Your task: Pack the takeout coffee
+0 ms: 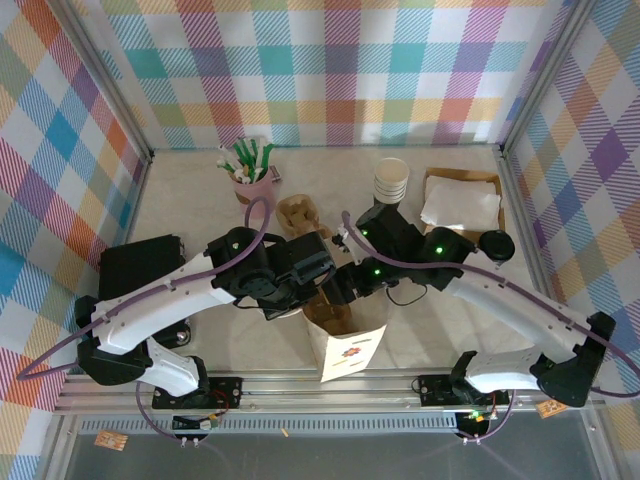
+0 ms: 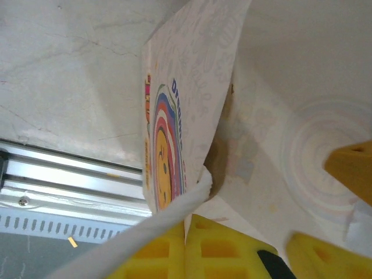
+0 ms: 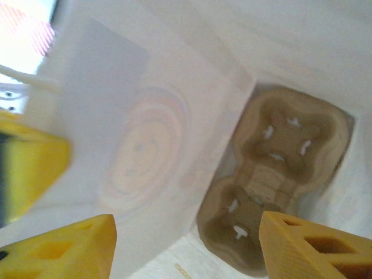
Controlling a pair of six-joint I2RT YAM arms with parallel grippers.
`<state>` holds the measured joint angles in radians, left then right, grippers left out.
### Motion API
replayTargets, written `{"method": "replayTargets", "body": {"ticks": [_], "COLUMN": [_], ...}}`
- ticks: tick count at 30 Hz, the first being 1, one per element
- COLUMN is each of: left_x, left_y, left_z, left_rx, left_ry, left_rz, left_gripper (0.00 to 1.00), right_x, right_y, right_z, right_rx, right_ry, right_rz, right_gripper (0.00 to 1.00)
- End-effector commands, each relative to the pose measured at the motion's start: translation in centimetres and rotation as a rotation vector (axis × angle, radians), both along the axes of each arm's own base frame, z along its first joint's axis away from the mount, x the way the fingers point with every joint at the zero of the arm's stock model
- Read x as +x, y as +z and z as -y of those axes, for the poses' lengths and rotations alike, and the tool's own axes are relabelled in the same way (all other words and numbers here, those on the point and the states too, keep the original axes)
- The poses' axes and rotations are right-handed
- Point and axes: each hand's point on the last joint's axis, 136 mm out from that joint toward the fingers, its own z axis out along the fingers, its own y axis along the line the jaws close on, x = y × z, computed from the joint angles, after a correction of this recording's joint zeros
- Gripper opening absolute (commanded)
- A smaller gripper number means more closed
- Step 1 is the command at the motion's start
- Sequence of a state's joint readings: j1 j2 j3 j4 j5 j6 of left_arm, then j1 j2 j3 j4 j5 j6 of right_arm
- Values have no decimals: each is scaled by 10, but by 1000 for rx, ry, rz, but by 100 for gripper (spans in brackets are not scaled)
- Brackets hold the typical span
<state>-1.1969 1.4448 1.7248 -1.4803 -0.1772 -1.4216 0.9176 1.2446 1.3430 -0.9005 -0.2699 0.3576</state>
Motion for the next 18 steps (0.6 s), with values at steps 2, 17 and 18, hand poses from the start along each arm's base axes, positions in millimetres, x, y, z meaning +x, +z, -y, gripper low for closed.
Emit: {"method": "replayTargets", "body": {"ticks": [2,17,18], "left_x": [-4,-1,-2], "left_y": [-1,4,4], "left_z": [-9,-10,-4], "left_rx": [38,77,56], "left_ry": [4,-6,-28], "left_rz": [-9,22,27], "left_gripper": [0,0,0], "right_x": [-2,9,13], "right_y": [44,117,122], "right_z": [1,16,17], "right_rx": [91,212,221], "right_ry": [34,-18,-31], "right_rz": [81,232,247], "right_gripper": [65,68,68]}}
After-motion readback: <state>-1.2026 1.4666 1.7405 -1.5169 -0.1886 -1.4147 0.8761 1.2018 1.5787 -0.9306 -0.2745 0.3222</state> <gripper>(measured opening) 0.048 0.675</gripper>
